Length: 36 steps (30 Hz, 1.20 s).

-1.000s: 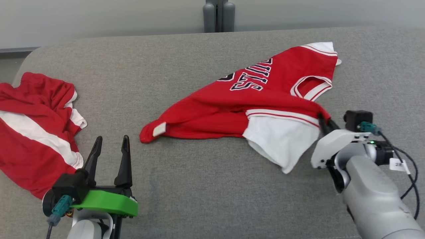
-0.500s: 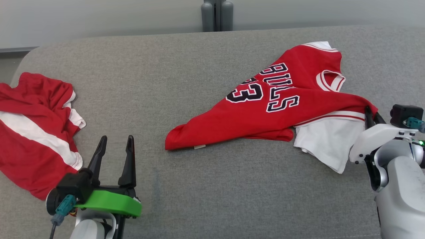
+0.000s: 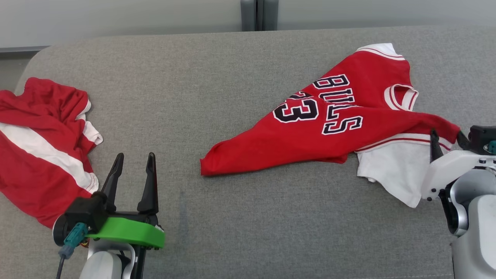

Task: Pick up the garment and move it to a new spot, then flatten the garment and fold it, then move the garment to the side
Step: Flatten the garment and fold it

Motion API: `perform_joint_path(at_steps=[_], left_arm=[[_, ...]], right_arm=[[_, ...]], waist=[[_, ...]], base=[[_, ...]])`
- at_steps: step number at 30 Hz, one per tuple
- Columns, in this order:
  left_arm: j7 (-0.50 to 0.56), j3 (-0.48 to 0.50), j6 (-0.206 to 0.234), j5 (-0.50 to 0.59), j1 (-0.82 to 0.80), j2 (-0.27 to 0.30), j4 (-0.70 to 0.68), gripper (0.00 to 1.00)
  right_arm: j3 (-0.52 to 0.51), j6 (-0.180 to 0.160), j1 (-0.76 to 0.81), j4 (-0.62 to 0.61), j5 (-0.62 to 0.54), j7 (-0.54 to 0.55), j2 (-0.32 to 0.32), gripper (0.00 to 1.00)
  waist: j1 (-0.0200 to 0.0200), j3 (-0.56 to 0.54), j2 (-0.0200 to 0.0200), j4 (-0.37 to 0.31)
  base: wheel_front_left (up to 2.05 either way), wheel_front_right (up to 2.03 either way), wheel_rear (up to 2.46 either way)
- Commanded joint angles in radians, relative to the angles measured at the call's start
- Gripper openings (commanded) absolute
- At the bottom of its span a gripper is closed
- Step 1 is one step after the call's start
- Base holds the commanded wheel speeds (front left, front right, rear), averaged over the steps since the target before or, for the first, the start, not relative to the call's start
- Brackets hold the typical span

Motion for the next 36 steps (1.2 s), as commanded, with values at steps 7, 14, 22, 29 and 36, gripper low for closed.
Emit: perform_joint_path(at_steps=[7, 14, 22, 29, 36], left_arm=[[0.001, -0.009, -0.003, -0.002, -0.018, 0.005, 0.005, 1.00], [0.001, 0.007, -0.003, -0.002, 0.014, 0.007, 0.005, 1.00], [0.001, 0.032, -0.003, 0.005, 0.052, -0.003, 0.004, 1.00], [0.001, 0.033, -0.003, 0.009, 0.080, -0.012, 0.013, 1.00], [0.001, 0.026, -0.003, 0.007, 0.099, -0.012, 0.022, 1.00]], right_arm=[[-0.024, 0.000, -0.063, 0.136, -0.023, -0.050, -0.023, 1.00], [-0.029, 0.000, -0.009, 0.094, -0.022, -0.149, -0.011, 1.00], [0.125, 0.000, 0.104, -0.039, 0.035, -0.342, 0.019, 1.00], [0.234, 0.000, 0.191, -0.043, 0.091, -0.435, 0.024, 1.00], [0.269, 0.000, 0.215, 0.004, 0.128, -0.455, 0.031, 1.00]], waist=[[0.0000, -0.002, -0.0001, 0.009], [0.0000, -0.024, -0.0001, 0.007], [0.0000, -0.061, -0.0001, -0.028], [0.0000, -0.101, -0.0001, -0.042], [0.0000, -0.125, -0.0001, -0.046]], base=[[0.00, 0.00, 0.00], [0.00, 0.00, 0.00], [0.00, 0.00, 0.00], [0.00, 0.00, 0.00], [0.00, 0.00, 0.00]])
